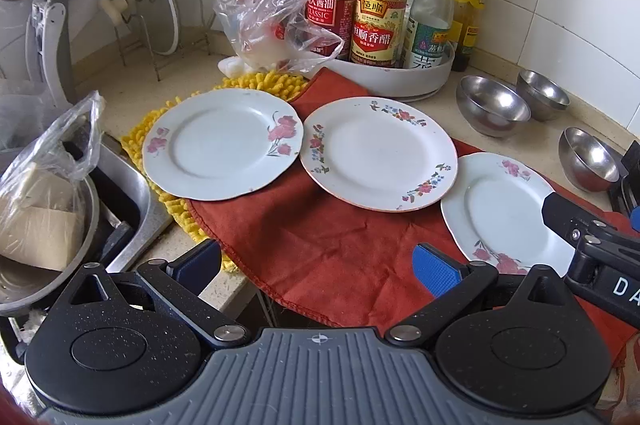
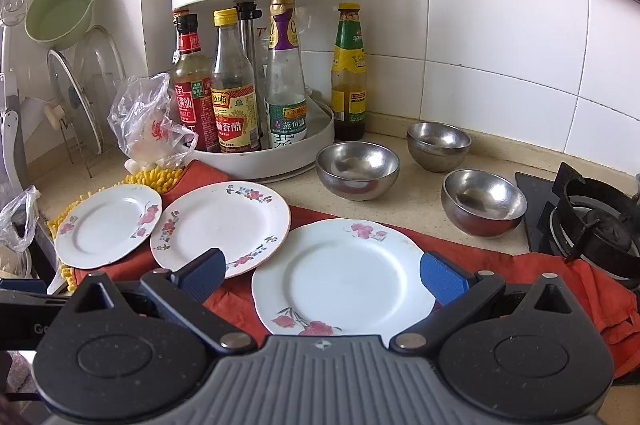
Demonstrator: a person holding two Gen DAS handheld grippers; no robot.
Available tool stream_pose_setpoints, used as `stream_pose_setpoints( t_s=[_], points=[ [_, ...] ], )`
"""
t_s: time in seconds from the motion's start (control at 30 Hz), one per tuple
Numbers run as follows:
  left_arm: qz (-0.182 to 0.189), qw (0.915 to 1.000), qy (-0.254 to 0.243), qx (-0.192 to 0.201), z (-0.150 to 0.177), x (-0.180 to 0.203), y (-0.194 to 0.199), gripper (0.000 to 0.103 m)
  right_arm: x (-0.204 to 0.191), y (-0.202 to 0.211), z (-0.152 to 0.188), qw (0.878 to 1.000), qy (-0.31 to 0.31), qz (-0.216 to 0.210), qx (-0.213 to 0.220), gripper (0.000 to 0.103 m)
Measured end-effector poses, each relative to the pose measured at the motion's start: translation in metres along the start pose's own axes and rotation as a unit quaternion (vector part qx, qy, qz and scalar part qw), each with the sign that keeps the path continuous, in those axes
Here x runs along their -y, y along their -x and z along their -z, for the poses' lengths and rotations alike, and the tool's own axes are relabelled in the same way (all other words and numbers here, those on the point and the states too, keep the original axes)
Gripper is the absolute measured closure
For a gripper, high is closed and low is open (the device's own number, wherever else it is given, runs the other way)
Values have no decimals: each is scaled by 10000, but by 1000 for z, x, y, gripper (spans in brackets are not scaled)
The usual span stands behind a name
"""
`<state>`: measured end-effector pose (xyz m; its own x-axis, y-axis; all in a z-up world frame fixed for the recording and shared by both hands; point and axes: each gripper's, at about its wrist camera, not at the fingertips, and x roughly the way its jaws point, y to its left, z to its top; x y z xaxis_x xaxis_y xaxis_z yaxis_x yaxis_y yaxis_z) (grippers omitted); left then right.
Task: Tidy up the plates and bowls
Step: 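Move both grippers forward over the floral plates on the red cloth, then bring both grippers toward the pink-rose plate beside the steel bowls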
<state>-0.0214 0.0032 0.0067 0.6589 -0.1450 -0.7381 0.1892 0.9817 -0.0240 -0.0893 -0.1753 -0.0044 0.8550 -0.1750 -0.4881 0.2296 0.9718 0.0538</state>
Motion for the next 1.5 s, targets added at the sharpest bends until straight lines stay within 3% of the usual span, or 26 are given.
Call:
stream_pose_setpoints(
  t_s=[0.87,1.5],
  points=[
    [-18,9999,-6,-120,-2,4,-10,0,-1,-7,2,10000,-2,11,-60,0],
    [-273,9983,435,-290,-31,32,-44,0,27,-62,-28,9985,266,-417,-219,0]
  ],
)
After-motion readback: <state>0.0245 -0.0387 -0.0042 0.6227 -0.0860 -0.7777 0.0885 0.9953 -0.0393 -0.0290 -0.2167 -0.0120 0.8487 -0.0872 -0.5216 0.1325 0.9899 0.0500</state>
